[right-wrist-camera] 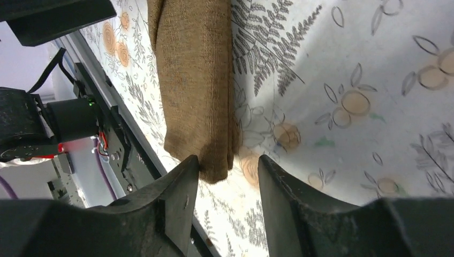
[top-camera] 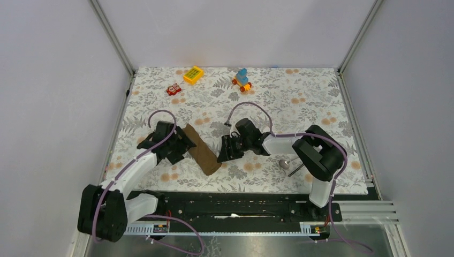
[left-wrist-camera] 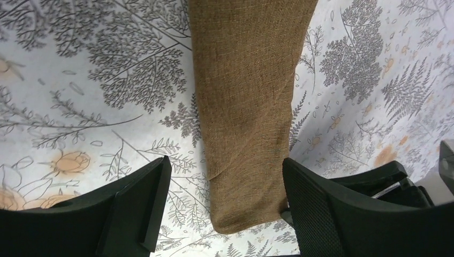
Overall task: Fold the napkin into a case and place the utensils inside
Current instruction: Move the smaller rectangle-folded napkin to the corner of the board.
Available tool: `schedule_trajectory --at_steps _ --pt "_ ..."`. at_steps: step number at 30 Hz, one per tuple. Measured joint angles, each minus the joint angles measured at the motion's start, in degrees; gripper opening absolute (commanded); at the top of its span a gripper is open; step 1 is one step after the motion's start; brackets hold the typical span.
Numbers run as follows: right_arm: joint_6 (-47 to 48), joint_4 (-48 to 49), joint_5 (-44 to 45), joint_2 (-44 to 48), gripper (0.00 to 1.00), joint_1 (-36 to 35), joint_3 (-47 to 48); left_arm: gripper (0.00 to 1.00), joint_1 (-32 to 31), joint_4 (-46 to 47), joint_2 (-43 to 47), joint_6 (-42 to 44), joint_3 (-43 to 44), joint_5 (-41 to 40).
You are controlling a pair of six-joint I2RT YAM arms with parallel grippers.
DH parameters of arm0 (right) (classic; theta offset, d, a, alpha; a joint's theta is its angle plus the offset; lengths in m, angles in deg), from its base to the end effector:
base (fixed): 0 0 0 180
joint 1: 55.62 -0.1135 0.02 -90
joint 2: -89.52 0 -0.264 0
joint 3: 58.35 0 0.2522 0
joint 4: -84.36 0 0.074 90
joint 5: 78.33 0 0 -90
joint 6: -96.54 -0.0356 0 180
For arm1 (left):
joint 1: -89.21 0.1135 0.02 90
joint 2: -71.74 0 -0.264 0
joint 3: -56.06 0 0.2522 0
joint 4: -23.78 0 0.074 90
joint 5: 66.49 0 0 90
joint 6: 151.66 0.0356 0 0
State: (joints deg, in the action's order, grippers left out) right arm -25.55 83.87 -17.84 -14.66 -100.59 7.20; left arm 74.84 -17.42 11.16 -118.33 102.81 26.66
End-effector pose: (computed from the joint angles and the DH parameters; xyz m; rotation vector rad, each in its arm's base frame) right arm 0.2445 0.2690 0.1458 -0.5834 2.4152 1.2385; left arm 0.1913 -0.0510 0.1934 -0.9256 2.4556 -0.5390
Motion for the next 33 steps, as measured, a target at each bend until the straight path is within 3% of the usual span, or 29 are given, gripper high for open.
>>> schedule_trajectory --at_steps 6,10,12,16,17,20,26,33 --pt "-1.49 6.86 -2.71 -8.33 0.38 -2.16 4.46 0.88 0.04 0.17 -2.08 4.28 4.5 0.0" --pt "-2.73 8.94 -2.47 -18.03 0.25 -4.48 16.52 0.9 0.57 -3.13 1.42 8.24 10.43 -3.43" --pt "-2.23 8.22 -1.99 -24.3 0.23 -5.09 25.9 0.9 1.03 -4.63 3.85 9.53 12.15 -4.94" --pt "4.55 -1.86 -6.23 -41.83 0.26 -5.27 57.02 0.91 1.55 -8.35 9.84 10.84 12.61 -6.56" --pt "7.45 -6.19 -7.45 -46.95 0.3 -5.25 66.88 0.91 1.6 -9.16 10.82 11.04 12.61 -6.67" --pt "14.19 -15.78 -10.4 -54.86 0.5 -4.96 83.14 0.9 1.66 -10.62 12.63 11.23 12.09 -6.8" --pt "19.85 -23.91 -9.49 -51.3 0.74 -2.93 82.31 0.84 2.16 -10.14 11.65 8.57 7.54 -7.74" --pt "13.64 -27.47 -2.4 -28.89 0.76 3.72 57.9 0.89 7.63 -2.36 7.63 2.58 -0.11 -7.56"
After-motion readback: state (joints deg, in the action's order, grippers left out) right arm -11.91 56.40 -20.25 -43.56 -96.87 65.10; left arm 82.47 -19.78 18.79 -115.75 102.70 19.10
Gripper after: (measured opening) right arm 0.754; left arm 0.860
